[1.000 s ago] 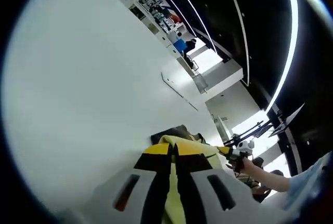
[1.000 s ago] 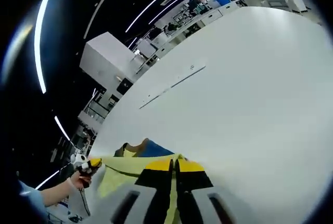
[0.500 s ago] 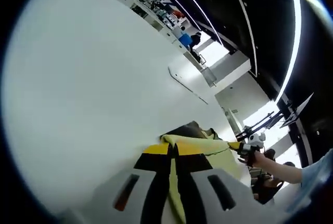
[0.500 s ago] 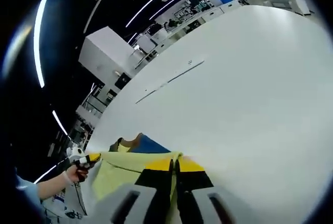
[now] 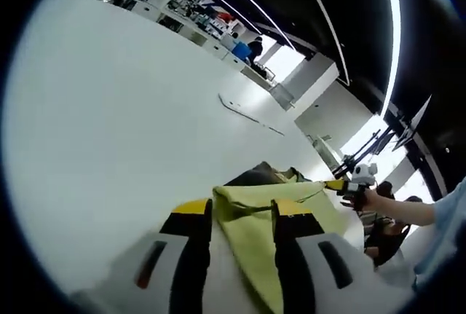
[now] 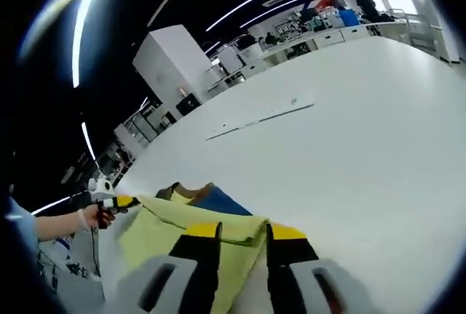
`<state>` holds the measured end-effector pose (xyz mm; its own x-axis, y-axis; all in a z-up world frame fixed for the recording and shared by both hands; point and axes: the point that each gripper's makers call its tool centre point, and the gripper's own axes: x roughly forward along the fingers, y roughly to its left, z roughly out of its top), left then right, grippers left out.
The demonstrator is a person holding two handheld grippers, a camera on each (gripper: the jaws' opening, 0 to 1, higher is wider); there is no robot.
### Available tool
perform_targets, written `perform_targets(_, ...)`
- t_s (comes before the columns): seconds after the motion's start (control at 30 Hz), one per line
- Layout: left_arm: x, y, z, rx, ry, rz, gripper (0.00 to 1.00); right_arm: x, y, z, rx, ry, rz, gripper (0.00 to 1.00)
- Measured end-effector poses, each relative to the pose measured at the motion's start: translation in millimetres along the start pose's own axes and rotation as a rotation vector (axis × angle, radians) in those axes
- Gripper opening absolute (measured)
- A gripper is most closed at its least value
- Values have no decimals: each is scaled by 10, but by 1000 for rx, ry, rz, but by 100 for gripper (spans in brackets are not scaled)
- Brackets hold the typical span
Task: Fold the garment on the visible template until the final outline fits inside the template.
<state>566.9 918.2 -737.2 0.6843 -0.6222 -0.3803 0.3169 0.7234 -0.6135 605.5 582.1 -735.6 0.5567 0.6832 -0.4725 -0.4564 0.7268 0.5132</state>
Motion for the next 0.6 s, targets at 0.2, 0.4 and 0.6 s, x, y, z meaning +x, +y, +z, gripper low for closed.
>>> perform_targets(0.2, -91, -4, 14, 207, 36, 27, 45, -85, 6, 53, -216, -2, -25, 48)
perform_targets(0.4, -142, -20, 86, 436, 50, 43, 35, -148, -61, 21, -408, 32, -63, 49)
perform_targets(0.6, -170, -2, 82, 562, 106, 52, 30, -183, -177, 59, -503, 42, -120, 39)
